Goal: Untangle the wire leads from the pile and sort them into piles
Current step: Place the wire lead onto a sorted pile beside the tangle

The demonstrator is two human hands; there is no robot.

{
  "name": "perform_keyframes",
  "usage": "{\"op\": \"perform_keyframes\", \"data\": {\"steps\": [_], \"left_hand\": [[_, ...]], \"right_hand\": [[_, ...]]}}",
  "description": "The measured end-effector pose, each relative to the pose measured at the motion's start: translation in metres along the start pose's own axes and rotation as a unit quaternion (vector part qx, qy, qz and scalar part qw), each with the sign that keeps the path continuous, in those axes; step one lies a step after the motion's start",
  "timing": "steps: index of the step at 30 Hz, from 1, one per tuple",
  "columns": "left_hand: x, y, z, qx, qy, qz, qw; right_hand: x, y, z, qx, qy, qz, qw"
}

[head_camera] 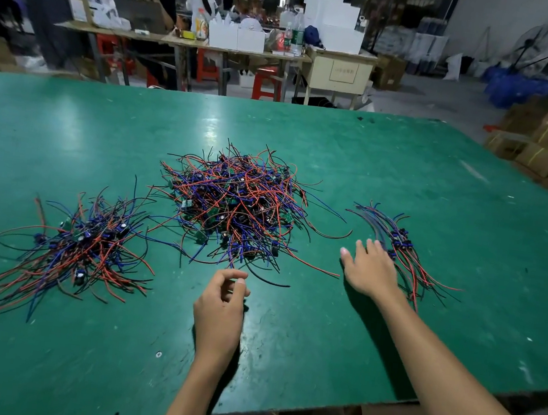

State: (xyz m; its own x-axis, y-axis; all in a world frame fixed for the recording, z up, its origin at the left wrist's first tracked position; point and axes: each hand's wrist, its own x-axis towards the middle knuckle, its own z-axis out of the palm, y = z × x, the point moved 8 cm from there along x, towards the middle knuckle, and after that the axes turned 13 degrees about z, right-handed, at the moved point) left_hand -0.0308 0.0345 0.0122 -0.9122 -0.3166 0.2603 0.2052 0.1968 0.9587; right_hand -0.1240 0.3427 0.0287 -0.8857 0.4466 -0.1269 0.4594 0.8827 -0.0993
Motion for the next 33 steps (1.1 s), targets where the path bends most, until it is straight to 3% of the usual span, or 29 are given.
{"op": "perform_keyframes", "data": {"steps": [3,6,12,17,21,26,29,33], "left_hand": [[0.003,0.002,-0.001,0.007,0.008,0.003,1.000],[0.004,0.003,-0.001,0.000,0.020,0.000,1.000],[0.002,0.002,-0.002,-0.001,0.016,-0.002,1.000],[0.003,0.004,-0.002,0.003,0.012,0.000,1.000],[0.002,0.003,-0.003,0.012,0.010,-0.001,1.000],[0.003,0.003,-0.002,0.023,0.001,0.009,1.000],[0.004,0.006,0.006,0.024,-0.031,0.022,0.999],[0.003,0.011,0.021,0.008,-0.101,0.040,0.994]], "right_hand": [[0.007,-0.032,-0.021,0.080,0.081,-0.031,0.993],[0.007,-0.069,-0.015,0.095,0.038,-0.074,0.992],[0.009,-0.073,-0.009,0.236,0.084,0.011,0.968],[0.010,-0.088,-0.014,0.200,0.092,0.034,0.975],[0.007,-0.085,-0.010,0.185,0.077,0.052,0.978],[-0.015,-0.045,-0.003,0.290,0.030,0.080,0.953],[-0.047,-0.032,-0.005,0.396,0.041,0.046,0.916],[-0.099,-0.047,0.001,0.450,0.060,-0.050,0.889]]}}
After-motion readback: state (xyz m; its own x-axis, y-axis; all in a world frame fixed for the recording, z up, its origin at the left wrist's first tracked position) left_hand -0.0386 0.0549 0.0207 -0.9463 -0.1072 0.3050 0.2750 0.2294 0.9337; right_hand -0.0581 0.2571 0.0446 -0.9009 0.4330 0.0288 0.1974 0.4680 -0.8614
